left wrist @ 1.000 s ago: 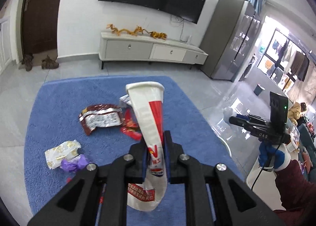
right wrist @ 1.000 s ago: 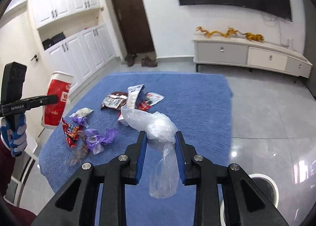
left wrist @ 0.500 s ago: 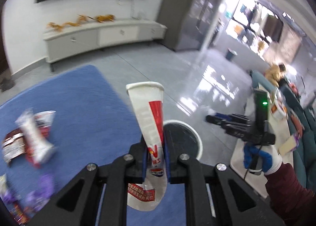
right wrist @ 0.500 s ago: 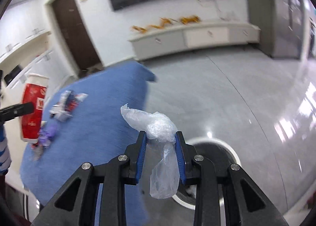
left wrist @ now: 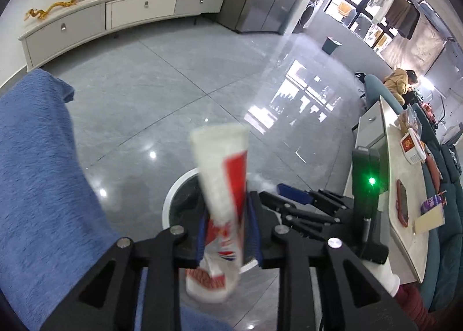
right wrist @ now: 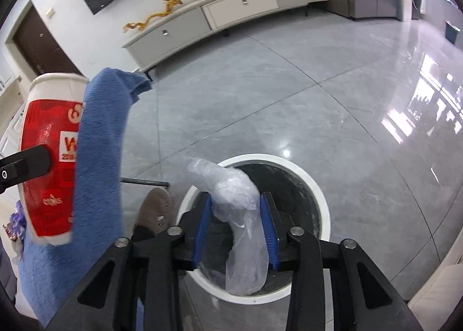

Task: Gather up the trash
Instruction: 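Carry the cup and bag to the bin and open both tools over it, then grasp a red-and-clear wrapper with the left tool while the right tool grasps a purple wrapper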

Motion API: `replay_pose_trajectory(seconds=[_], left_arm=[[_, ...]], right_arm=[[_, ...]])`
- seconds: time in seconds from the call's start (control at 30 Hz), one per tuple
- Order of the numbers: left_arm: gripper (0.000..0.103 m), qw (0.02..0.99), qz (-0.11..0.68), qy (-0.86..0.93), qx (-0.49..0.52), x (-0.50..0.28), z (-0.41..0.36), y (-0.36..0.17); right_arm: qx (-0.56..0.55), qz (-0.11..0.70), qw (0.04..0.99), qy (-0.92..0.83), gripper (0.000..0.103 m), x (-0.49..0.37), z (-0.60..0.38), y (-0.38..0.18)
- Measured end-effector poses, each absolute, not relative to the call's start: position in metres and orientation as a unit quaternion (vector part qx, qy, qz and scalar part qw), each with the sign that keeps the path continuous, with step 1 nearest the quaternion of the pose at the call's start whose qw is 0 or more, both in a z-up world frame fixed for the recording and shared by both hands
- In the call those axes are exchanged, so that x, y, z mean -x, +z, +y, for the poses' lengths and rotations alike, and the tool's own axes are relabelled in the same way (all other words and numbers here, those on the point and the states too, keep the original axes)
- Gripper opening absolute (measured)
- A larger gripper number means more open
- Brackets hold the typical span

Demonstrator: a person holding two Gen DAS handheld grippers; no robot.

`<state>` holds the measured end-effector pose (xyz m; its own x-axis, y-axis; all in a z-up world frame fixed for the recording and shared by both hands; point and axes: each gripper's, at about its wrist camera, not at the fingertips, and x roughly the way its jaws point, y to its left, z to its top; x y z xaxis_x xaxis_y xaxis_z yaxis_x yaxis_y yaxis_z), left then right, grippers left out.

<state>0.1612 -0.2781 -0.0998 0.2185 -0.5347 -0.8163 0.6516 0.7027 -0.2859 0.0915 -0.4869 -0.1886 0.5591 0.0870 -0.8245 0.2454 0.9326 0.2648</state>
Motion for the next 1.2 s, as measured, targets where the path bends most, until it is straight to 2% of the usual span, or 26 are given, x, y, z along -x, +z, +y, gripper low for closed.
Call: replay_pose_trajectory(seconds=[0.07, 0.13, 0.23, 0.43, 0.67, 0.9, 1.2], left_arm=[[0.043, 0.781, 0.495, -0.377, -0.053, -0.166, -0.279, -0.105], [0.043, 0.780, 0.496, -0.380, -0.045, -0.166, -0.278, -0.107], [0.043, 0.789, 0.480, -0.379, -0.055, -0.155, -0.272, -0.099], [0.043, 0.846, 0.397, -0.341, -0.102, -0.119, -0.226, -0.063], [0.043, 0.882, 0.372, -0.265, -0.114, -0.090, -0.127, -0.045], [0.043, 0.909, 0.371, -0.175, -0.077, -0.065, -0.005, -0.039], [0.043, 0.907, 0.414, -0.066, -0.021, -0.047, 0.121, -0.079]], right_arm=[[-0.177, 0.469, 0.864, -0.052, 0.044, -0.091, -0.491, -0.192], [-0.175, 0.471, 0.863, -0.059, 0.049, -0.089, -0.494, -0.195], [-0.176, 0.470, 0.862, -0.067, 0.050, -0.083, -0.498, -0.195], [-0.162, 0.455, 0.874, -0.052, 0.050, -0.070, -0.487, -0.170], [-0.130, 0.421, 0.897, 0.014, 0.050, -0.068, -0.433, -0.122], [-0.095, 0.396, 0.904, 0.130, 0.050, -0.076, -0.340, -0.079], [-0.024, 0.409, 0.872, 0.268, 0.050, -0.091, -0.209, -0.058]])
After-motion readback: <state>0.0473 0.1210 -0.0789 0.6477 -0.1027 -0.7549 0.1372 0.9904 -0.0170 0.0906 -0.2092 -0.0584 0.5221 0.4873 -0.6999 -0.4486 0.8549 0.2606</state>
